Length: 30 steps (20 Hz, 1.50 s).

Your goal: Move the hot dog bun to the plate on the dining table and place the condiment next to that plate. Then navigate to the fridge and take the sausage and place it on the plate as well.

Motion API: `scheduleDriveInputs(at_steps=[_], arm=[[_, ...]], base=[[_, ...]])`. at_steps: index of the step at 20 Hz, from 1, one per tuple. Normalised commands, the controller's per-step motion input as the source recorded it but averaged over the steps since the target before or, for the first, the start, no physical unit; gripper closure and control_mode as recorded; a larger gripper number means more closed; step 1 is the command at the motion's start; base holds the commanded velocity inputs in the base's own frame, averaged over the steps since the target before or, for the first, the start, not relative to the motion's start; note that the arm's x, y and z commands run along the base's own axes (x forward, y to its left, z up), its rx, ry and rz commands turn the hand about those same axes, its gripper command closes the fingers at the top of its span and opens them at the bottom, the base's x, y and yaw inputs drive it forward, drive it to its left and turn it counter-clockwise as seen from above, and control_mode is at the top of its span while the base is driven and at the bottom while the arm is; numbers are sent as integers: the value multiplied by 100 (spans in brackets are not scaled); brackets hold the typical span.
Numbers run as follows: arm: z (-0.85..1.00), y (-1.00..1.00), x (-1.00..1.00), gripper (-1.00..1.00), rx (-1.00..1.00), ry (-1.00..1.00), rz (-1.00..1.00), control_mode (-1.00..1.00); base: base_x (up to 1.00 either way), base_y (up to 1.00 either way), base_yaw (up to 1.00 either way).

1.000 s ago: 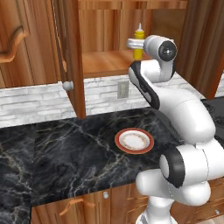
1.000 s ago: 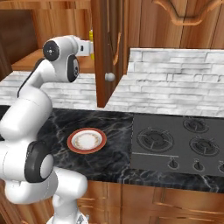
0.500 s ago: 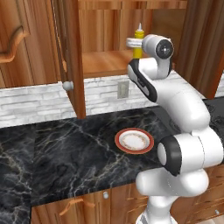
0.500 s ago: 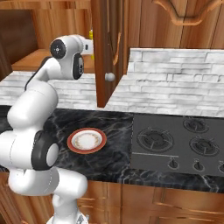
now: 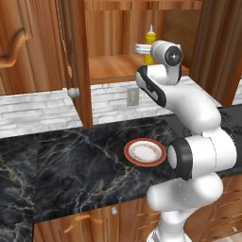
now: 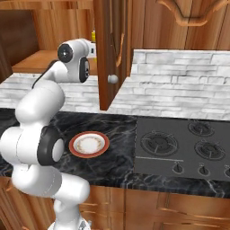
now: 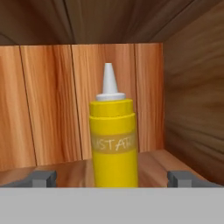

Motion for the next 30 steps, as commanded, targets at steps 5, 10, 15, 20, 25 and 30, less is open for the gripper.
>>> scheduleDriveInputs(at_steps=[5, 10, 15, 20, 25, 30], arm=[[-3, 0, 23, -100, 0, 0, 0, -100], [-4, -3, 18, -100, 0, 0, 0, -100], [-4, -7, 10, -100, 0, 0, 0, -100], [-9, -1, 14, -100, 0, 0, 0, -100], [-7, 0, 15, -100, 0, 0, 0, -100], [-8, 0, 17, -100, 0, 0, 0, -100]], base=[[0, 0, 0], [0, 0, 0], [0, 0, 0], [0, 0, 0], [0, 0, 0], [0, 0, 0]])
